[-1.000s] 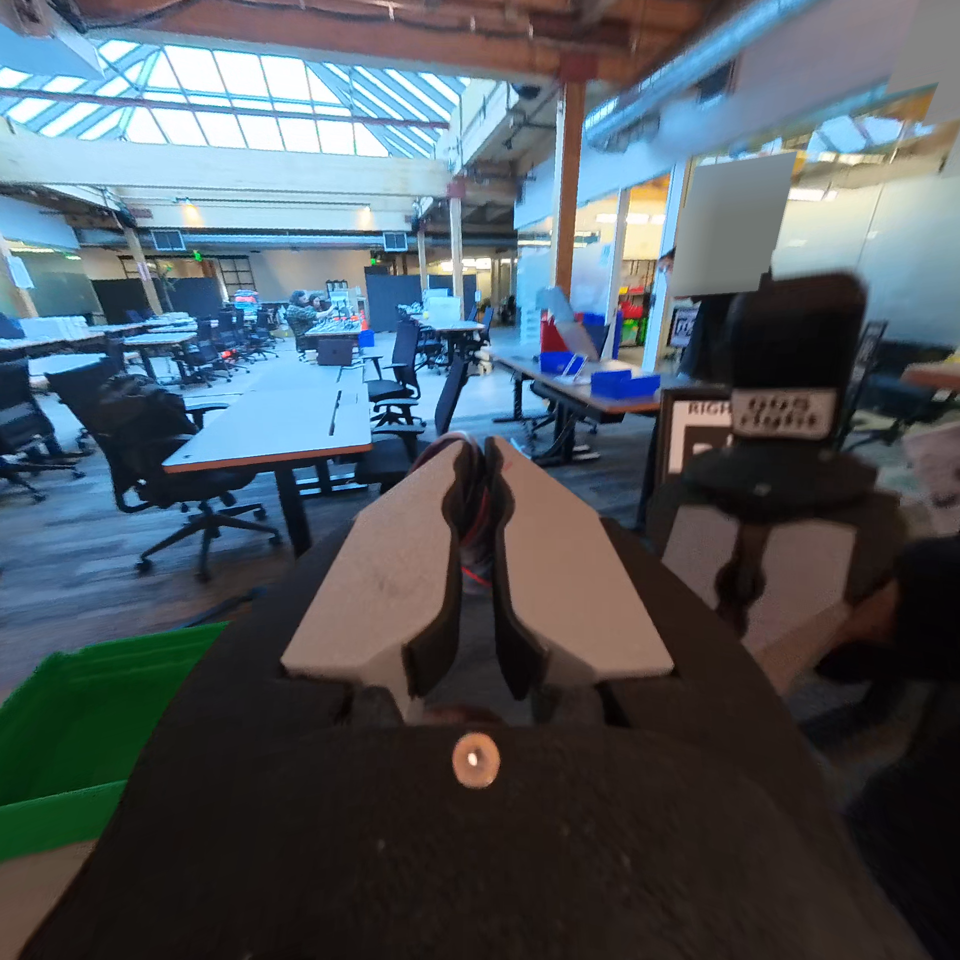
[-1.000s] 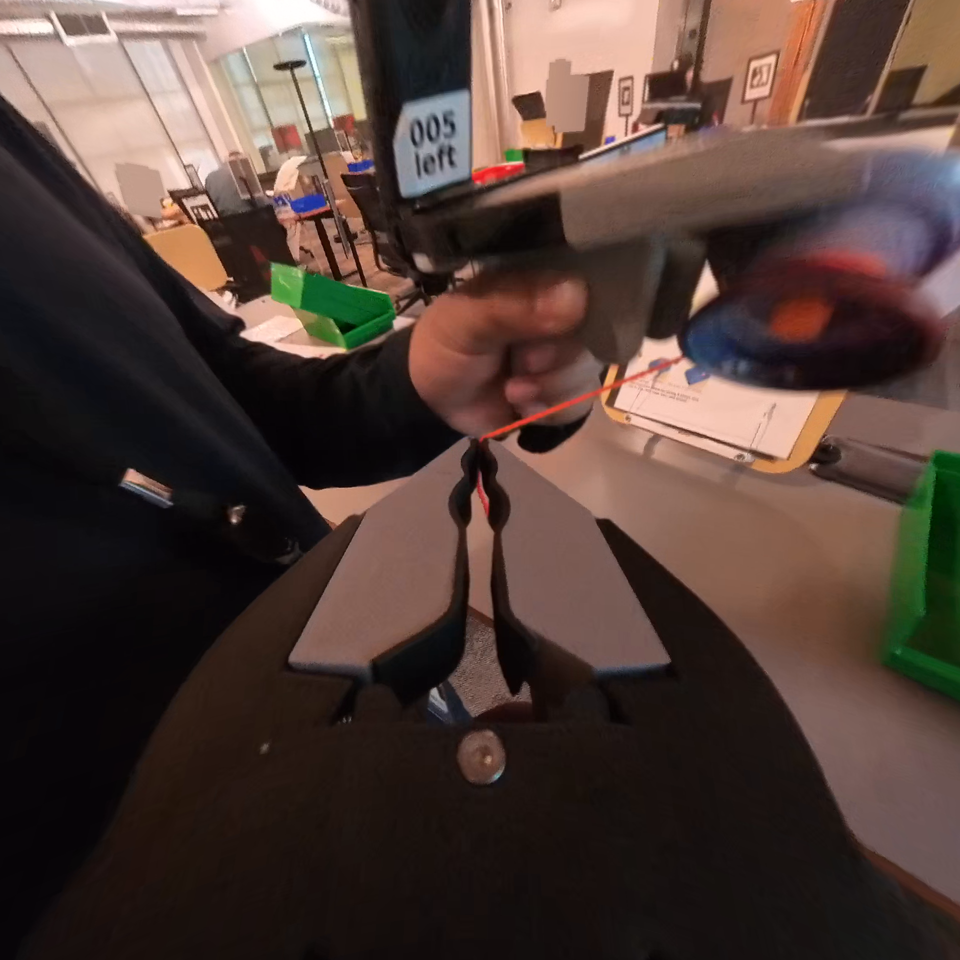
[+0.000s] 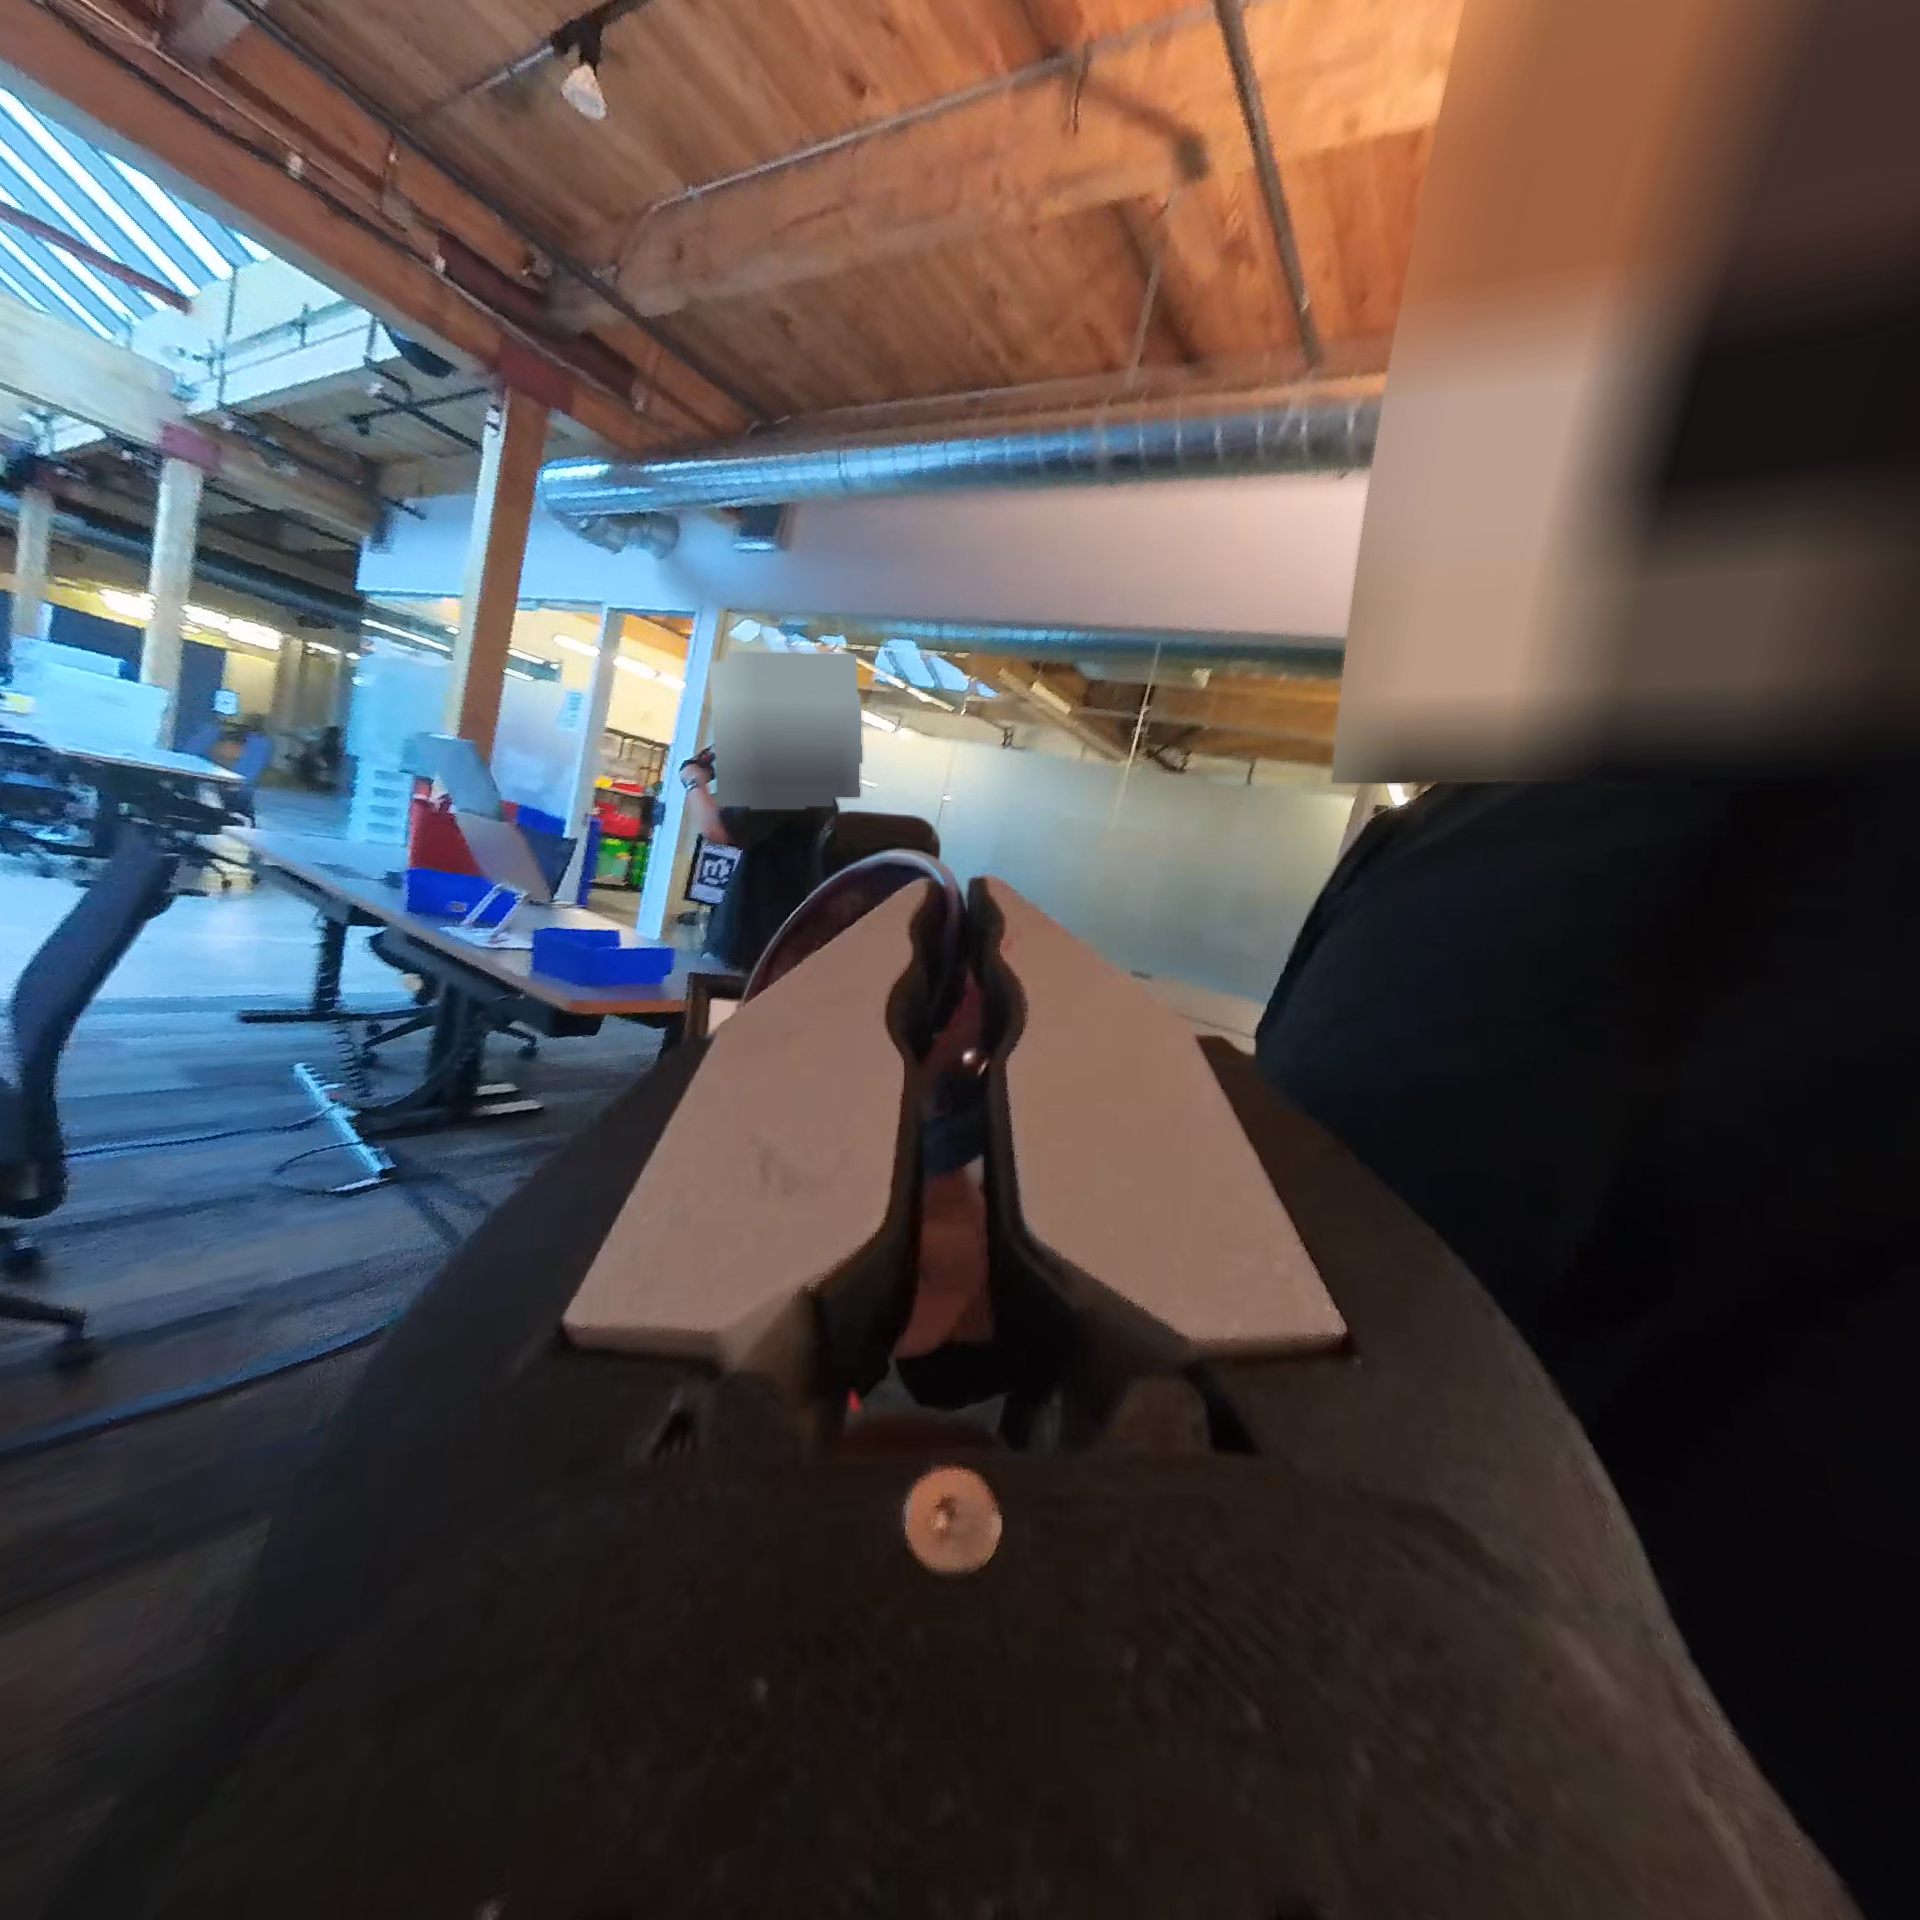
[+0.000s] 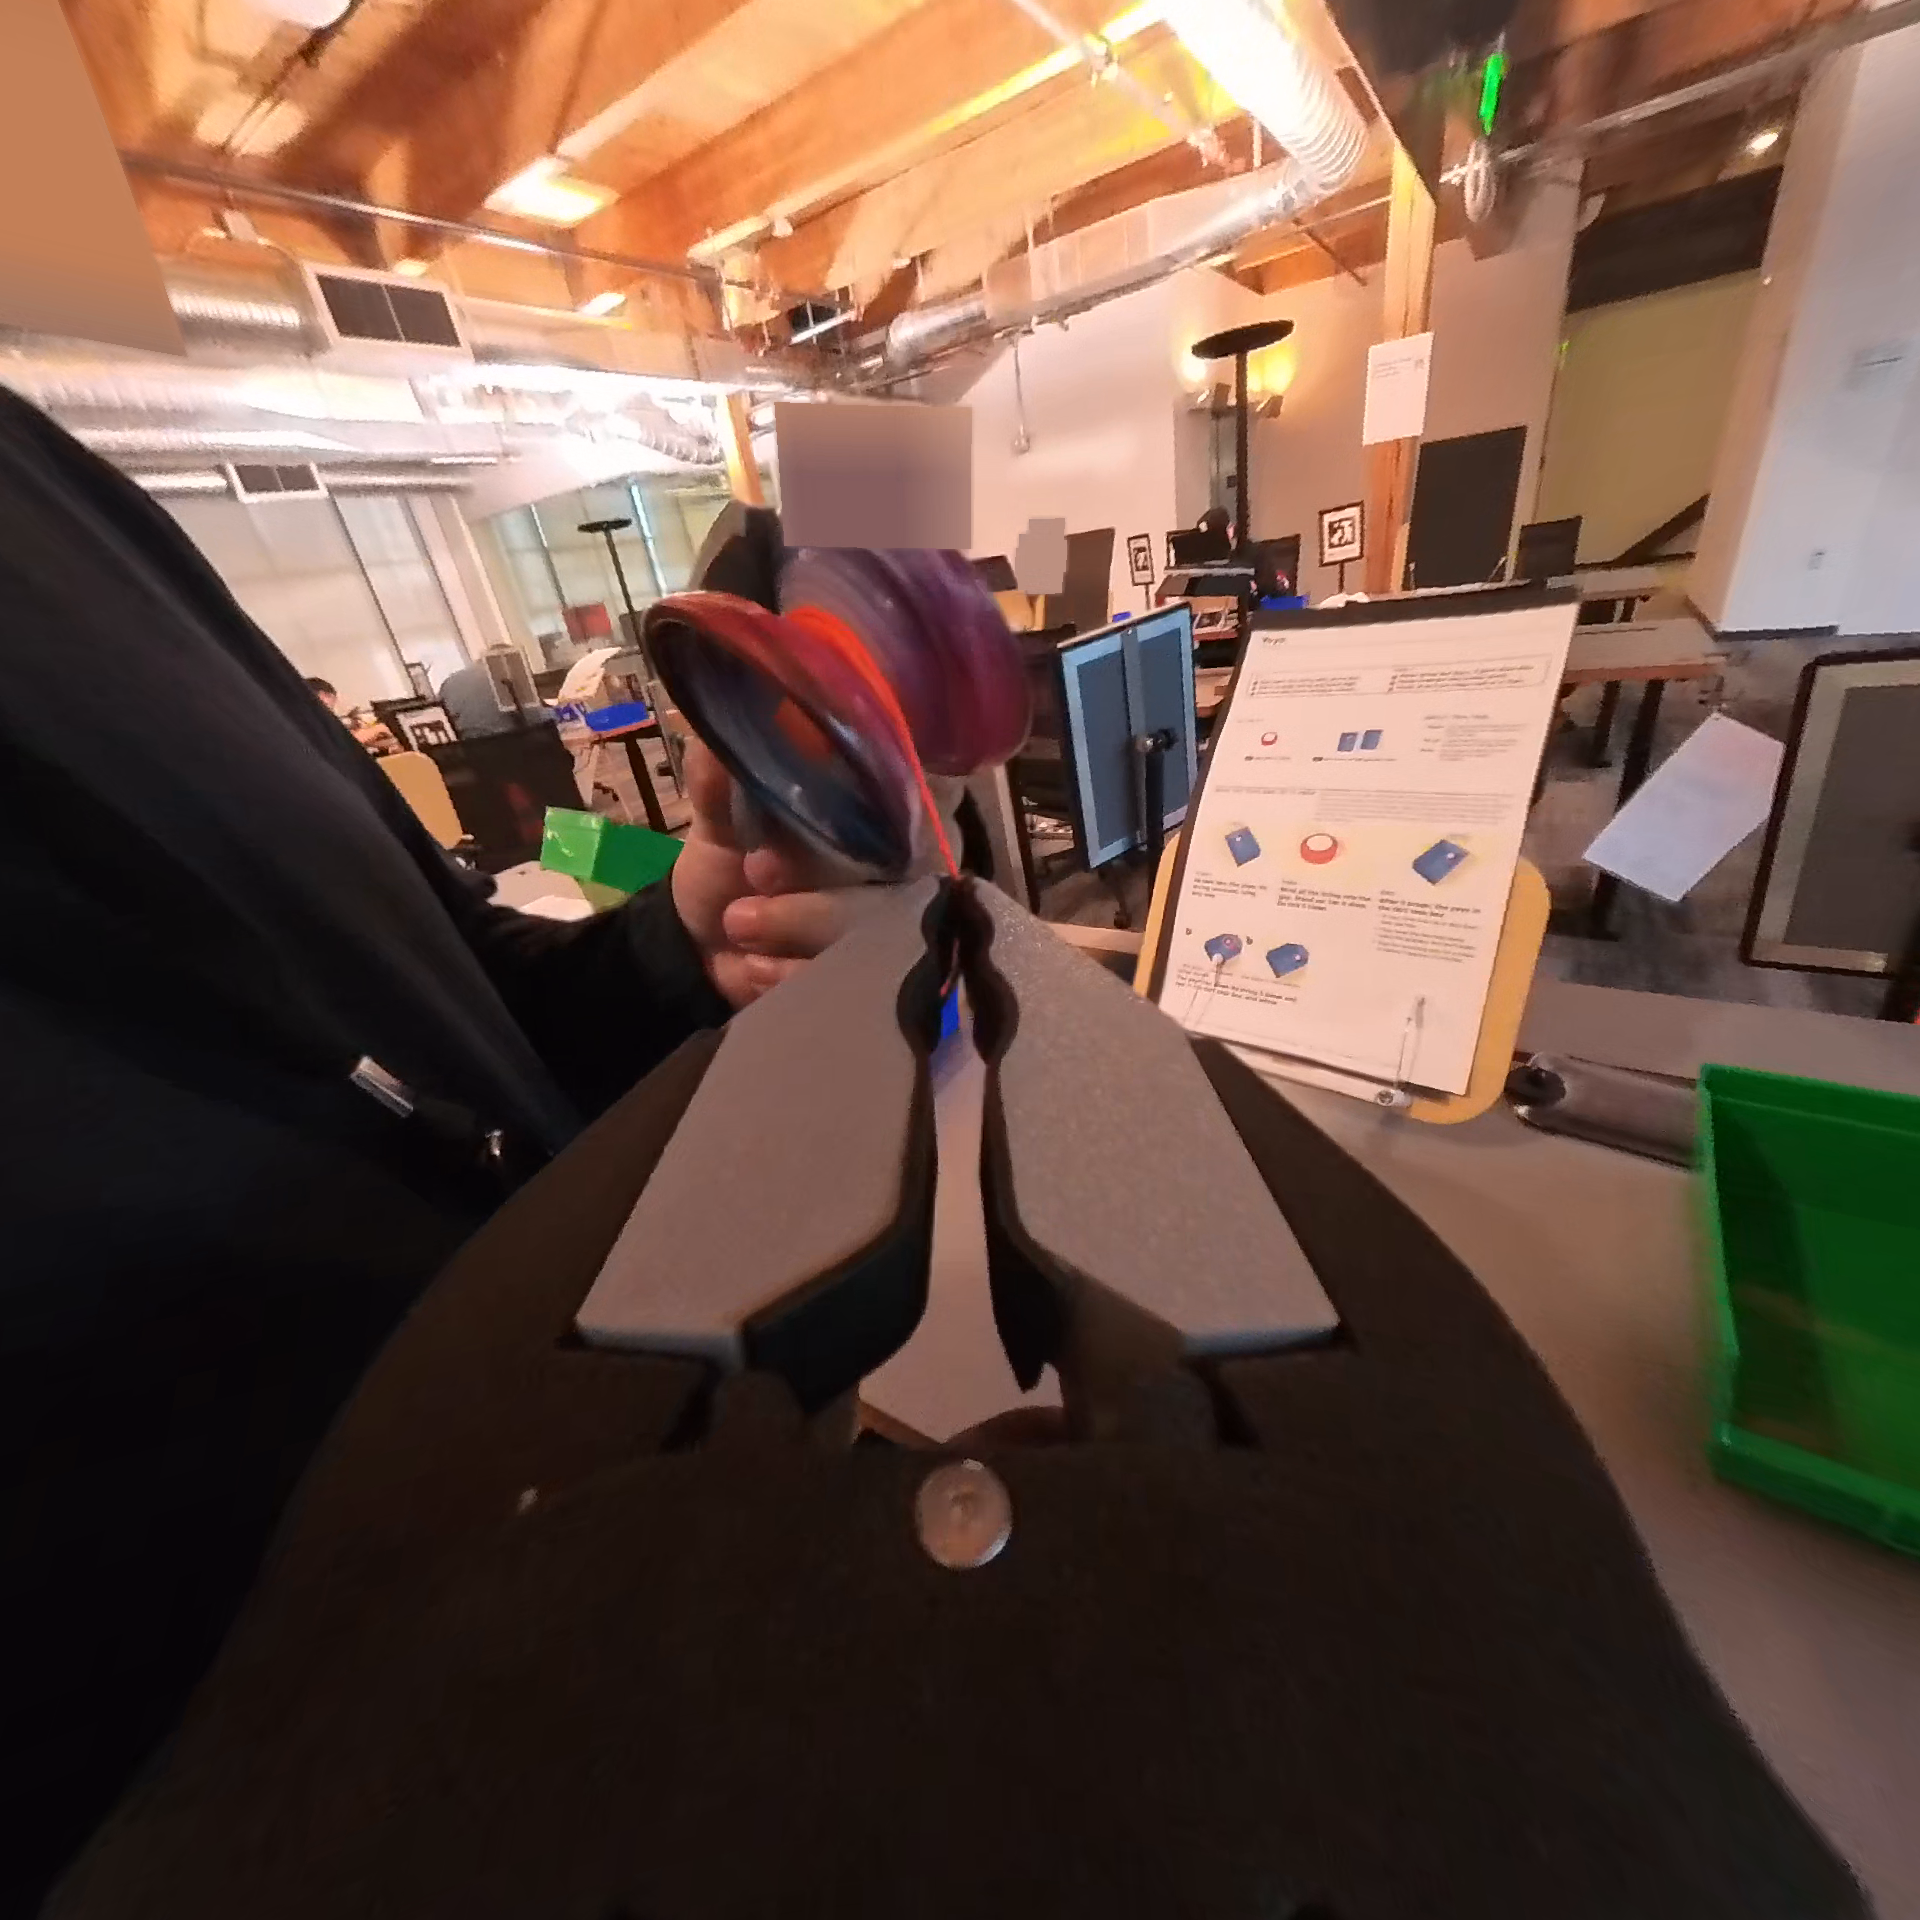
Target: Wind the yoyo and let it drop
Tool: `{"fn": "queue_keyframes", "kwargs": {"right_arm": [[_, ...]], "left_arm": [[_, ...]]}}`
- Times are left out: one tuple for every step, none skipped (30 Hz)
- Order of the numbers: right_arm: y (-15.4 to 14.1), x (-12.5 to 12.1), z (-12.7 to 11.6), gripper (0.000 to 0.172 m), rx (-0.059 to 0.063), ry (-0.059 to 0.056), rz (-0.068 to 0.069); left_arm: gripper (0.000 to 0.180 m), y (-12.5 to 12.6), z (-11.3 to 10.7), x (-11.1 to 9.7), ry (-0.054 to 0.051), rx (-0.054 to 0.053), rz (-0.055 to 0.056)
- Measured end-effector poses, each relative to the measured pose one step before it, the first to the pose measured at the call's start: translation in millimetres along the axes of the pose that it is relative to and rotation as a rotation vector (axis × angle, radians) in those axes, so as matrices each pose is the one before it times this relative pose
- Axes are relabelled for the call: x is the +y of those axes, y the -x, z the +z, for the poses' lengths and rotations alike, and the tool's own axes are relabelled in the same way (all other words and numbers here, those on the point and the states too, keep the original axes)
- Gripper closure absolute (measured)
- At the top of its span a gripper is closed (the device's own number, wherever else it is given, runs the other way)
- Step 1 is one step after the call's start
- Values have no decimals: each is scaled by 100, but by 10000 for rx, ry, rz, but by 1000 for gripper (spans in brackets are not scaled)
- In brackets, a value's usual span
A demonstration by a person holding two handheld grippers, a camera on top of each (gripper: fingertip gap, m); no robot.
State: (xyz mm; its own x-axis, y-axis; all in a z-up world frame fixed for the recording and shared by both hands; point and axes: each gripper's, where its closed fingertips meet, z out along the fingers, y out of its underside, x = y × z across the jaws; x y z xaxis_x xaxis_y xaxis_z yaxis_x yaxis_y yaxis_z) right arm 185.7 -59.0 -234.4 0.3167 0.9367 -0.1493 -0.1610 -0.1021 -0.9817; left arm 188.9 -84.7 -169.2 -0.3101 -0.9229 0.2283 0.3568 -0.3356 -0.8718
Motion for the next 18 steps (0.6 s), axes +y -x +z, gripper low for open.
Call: {"fn": "queue_keyframes", "kwargs": {"right_arm": [[-194,-214,-175,172,55,30,-52],[-156,-108,-126,172,51,91,-93],[-102,-62,-73,172,62,100,-153],[-100,-93,-35,172,90,78,-197],[-78,-101,1,172,90,72,-193],[-79,-83,50,172,75,65,-151],[-119,-48,81,172,85,65,-97],[-182,63,108,172,112,94,-49],[-150,178,122,172,105,119,-37],[19,239,133,172,29,119,-45],[259,247,153,172,-84,102,-41],[376,244,197,172,-117,99,-24],[273,286,244,172,-34,116,-34],[176,290,263,172,19,116,-43],[128,364,296,172,12,139,0],[131,438,329,172,-35,165,83],[147,480,390,172,-67,169,140],[205,430,382,172,-85,129,129]], "left_arm": [[179,-6,-21,-108,-65,54,-60],[179,135,-8,-99,-15,-57,17],[179,95,13,-96,15,-45,39],[179,98,27,-123,1,-52,32],[179,142,16,-168,-34,-104,44],[179,120,24,-167,-35,-74,6],[179,43,15,-189,-78,-21,-54],[179,-115,-13,-353,-191,62,-85],[179,-152,-62,-426,-240,77,-70],[179,-150,-78,-389,-197,65,-35],[179,74,-87,-157,-47,-99,49],[179,192,-78,57,82,-182,159],[179,224,-81,117,92,-215,187],[179,194,-88,76,45,-191,124],[179,44,-74,-38,-43,-51,10],[179,121,-93,-145,-121,-70,-62],[179,289,-122,-207,-158,-153,-57],[179,419,-151,-140,-91,-212,-28]]}}
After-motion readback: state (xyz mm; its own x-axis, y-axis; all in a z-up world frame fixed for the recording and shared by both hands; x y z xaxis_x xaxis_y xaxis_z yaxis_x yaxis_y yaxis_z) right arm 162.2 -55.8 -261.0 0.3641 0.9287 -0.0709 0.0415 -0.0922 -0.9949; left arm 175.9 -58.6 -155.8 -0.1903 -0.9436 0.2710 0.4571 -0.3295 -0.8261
